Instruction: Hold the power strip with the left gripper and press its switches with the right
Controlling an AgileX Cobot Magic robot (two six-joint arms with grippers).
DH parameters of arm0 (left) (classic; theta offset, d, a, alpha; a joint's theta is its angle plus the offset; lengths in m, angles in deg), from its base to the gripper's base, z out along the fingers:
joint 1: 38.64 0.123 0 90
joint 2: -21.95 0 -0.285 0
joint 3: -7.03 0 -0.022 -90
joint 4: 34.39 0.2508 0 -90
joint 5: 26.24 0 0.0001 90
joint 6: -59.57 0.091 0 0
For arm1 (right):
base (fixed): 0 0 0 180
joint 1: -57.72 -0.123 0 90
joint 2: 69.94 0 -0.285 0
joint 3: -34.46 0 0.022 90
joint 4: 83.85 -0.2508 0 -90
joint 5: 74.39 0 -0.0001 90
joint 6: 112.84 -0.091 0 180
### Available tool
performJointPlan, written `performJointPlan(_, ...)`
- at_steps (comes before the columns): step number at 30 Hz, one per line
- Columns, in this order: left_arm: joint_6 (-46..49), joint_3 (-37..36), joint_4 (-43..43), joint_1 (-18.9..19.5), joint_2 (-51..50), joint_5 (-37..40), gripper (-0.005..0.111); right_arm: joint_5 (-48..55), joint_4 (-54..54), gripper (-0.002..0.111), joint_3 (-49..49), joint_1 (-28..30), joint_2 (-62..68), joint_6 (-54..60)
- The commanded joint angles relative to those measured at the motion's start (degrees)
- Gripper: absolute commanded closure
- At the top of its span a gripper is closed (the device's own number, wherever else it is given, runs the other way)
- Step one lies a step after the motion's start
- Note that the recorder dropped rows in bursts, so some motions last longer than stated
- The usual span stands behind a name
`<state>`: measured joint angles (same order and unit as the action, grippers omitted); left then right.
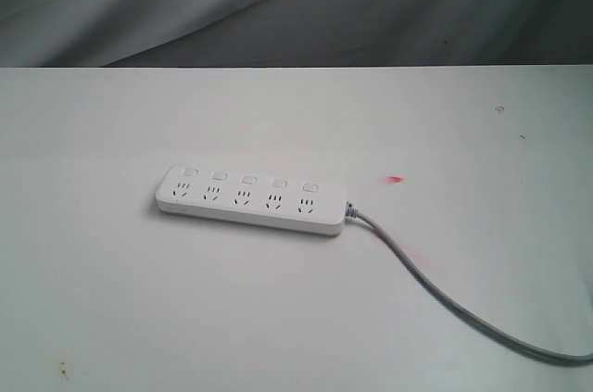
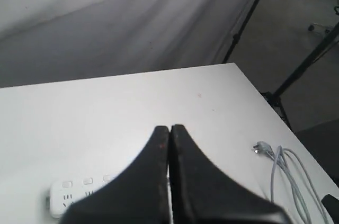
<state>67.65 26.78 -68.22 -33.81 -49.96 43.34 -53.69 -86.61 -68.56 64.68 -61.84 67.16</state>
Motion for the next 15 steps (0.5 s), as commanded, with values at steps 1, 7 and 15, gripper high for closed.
performJointPlan(1, -0.6, 0.0, 5.3, -0.1, 5.7, -0.9, 0.106, -0.7, 0.7, 0.108, 0.2, 0.4, -0.3, 0.4)
performJointPlan(7, 0.4, 0.0, 15.5, -0.1, 10.6, -9.0, 0.106, -0.7, 0.7, 0.108, 0.2, 0.4, -0.3, 0.4)
performJointPlan(15, -4.4, 0.0, 18.4, -0.1, 12.8, -14.3, 0.106, -0.7, 0.7, 0.108, 0.2, 0.4, -0.3, 0.4)
